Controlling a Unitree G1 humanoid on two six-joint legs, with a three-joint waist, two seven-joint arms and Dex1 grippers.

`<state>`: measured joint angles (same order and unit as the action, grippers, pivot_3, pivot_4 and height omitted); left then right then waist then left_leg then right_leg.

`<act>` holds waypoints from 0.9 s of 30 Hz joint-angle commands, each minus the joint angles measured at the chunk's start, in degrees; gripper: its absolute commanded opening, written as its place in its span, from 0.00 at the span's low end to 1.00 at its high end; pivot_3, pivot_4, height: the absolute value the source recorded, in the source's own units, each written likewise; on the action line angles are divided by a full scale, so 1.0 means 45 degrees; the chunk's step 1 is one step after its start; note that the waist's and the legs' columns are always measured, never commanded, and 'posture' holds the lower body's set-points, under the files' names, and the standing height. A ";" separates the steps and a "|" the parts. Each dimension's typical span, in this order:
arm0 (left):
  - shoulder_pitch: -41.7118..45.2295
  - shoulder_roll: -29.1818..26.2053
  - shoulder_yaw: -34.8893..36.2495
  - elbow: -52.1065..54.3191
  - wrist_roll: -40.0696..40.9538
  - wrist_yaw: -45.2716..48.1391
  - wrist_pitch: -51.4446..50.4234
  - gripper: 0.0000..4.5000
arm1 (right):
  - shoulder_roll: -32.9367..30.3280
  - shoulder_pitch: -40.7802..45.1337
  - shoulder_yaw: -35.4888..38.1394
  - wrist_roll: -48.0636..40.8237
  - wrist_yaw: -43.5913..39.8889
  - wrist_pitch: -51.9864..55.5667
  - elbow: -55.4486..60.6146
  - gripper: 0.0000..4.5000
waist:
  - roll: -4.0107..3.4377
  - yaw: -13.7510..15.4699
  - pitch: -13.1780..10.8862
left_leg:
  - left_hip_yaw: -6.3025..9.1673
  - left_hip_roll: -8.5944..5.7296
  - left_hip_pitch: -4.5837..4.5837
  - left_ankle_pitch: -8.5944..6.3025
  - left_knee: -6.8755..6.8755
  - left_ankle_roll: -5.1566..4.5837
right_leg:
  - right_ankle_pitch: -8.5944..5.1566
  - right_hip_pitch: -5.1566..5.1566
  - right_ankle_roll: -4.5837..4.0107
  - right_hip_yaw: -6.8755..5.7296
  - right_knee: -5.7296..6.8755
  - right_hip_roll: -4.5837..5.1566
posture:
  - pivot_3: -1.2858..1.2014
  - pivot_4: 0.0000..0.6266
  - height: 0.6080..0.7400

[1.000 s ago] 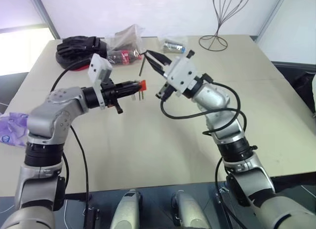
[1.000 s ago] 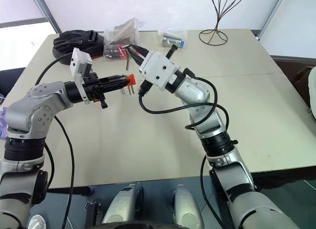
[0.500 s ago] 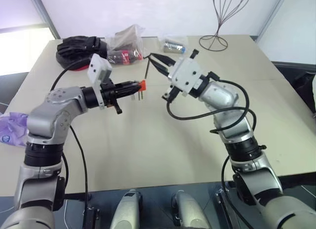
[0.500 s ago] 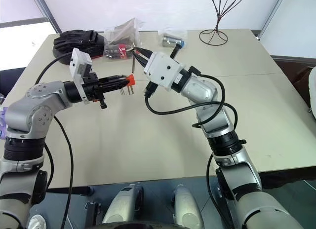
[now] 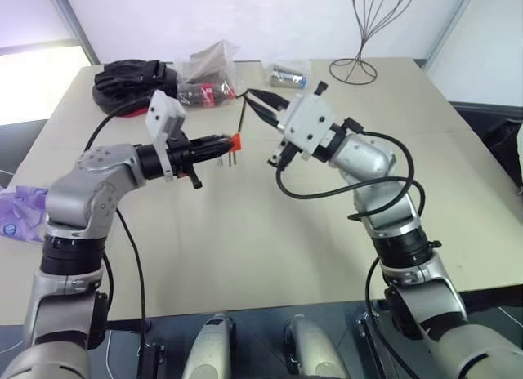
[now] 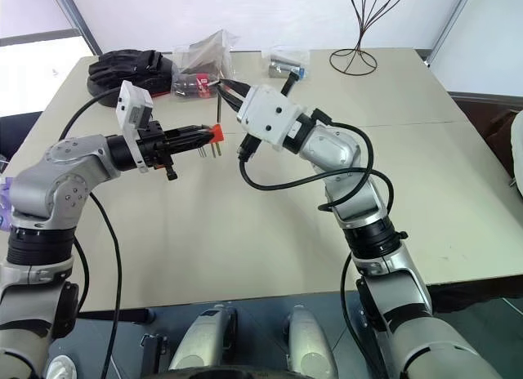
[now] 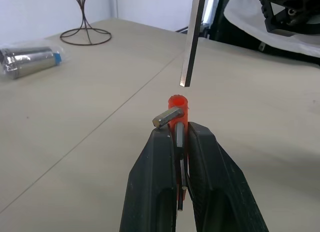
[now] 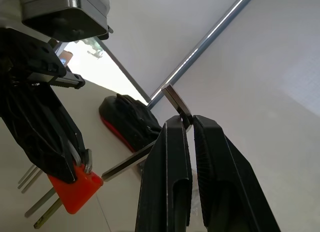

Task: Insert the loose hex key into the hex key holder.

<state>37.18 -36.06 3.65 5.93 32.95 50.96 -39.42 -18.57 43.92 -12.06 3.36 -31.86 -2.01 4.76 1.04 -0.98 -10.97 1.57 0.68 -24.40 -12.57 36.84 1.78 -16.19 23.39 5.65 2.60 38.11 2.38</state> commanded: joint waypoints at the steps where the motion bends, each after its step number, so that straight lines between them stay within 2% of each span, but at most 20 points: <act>1: 0.0101 -0.0108 0.0275 0.0454 0.0102 -0.0046 0.0121 0.00 | 0.0144 0.0076 0.0102 -0.0087 0.0050 -0.0159 0.0447 0.01 | 0.0000 0.0001 0.0000 | 0.0000 0.0000 0.0000 0.0000 0.0000 0.0000 | 0.0000 0.0000 0.0000 0.0000 0.0000 0.0000 | 0.52 0.24 1.00; 27: -0.0008 -0.0080 0.0335 0.0903 0.0426 -0.0272 -0.0136 0.00 | 0.0012 -0.0087 -0.0158 0.0398 -0.0132 -0.0656 0.0057 0.01 | 0.0000 -0.0002 0.0000 | 0.0001 -0.0001 0.0000 0.0000 0.0000 0.0000 | 0.0000 0.0000 0.0000 0.0000 0.0000 0.0001 | 0.52 0.24 1.00</act>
<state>36.68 -35.95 3.66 7.62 34.17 49.79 -40.68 -18.42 43.28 -12.89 4.93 -32.40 -4.16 4.18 1.04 -0.99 -10.97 1.58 0.68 -24.40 -12.57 36.84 1.78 -16.19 23.39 5.64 2.60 38.11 2.38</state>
